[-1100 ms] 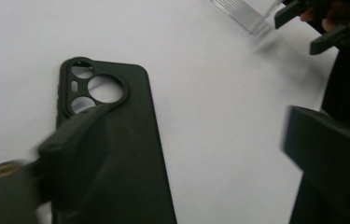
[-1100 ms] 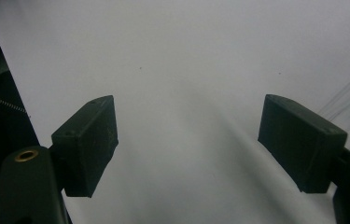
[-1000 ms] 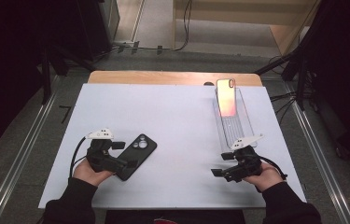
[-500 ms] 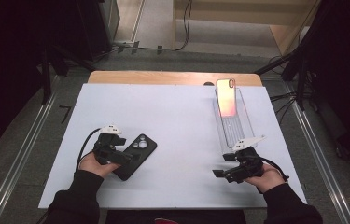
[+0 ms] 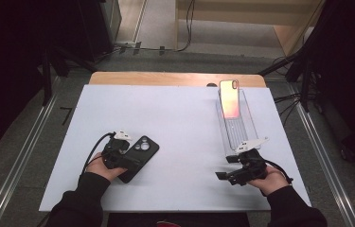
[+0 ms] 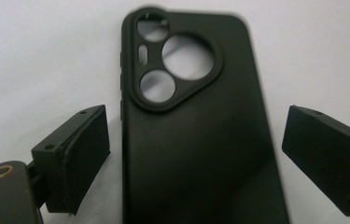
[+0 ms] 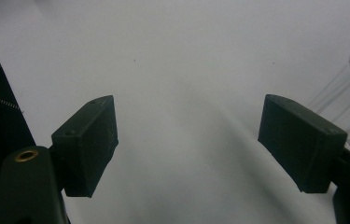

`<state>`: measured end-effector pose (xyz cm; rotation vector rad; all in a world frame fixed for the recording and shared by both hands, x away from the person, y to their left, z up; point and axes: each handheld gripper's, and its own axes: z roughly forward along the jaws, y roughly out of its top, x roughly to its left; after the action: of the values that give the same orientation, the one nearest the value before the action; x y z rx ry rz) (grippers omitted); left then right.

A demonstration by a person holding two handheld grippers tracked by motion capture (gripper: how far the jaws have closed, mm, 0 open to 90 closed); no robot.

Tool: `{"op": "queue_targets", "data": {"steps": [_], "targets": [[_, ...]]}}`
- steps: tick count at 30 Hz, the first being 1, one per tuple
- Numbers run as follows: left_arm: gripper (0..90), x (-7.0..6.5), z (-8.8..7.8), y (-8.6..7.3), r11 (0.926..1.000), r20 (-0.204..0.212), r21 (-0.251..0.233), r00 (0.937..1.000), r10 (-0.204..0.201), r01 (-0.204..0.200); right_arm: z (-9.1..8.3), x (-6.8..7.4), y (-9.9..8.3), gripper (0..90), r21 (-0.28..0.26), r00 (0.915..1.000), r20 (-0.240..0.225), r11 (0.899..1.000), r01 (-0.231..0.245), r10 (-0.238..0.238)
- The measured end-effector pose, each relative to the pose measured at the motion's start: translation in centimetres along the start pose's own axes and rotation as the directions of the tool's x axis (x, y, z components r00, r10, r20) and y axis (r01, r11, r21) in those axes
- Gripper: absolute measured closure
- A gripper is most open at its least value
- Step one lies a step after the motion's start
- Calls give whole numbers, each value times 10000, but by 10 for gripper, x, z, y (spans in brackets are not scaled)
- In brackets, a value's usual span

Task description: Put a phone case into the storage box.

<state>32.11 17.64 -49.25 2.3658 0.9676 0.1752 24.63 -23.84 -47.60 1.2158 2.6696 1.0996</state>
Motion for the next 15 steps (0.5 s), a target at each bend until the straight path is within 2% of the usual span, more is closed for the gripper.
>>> {"op": "queue_targets", "data": {"steps": [4, 7, 9, 10, 11, 15], "targets": [[60, -3, 1, 0, 10000, -167, -14, 9999, -45, 45, 0, 0, 0, 180, 22, 10000, 2, 10000, 2, -2], [60, -4, 2, -4, 9995, -259, -307, 9996, -131, 123, 1, 0, 0, 180, 48, 10000, 23, 10000, 14, -14], [59, -9, 4, -6, 9991, -655, -376, 9977, 161, -186, 1, 0, 0, 180, 67, 10000, 47, 10000, 5, -6], [58, -13, 5, -7, 9982, -937, -306, 9944, 493, -524, 1, -1, 0, 180, 70, 10000, 54, 10000, 14, -14], [55, -15, 6, -8, 9976, -1107, -308, 9921, 588, -626, 1, -1, 0, 180, 70, 10000, 54, 10000, 13, -14], [60, -15, 6, -8, 9981, -1115, -373, 9928, 445, -489, 1, -1, 0, 180, 72, 10000, 64, 10000, 20, -21]]}}
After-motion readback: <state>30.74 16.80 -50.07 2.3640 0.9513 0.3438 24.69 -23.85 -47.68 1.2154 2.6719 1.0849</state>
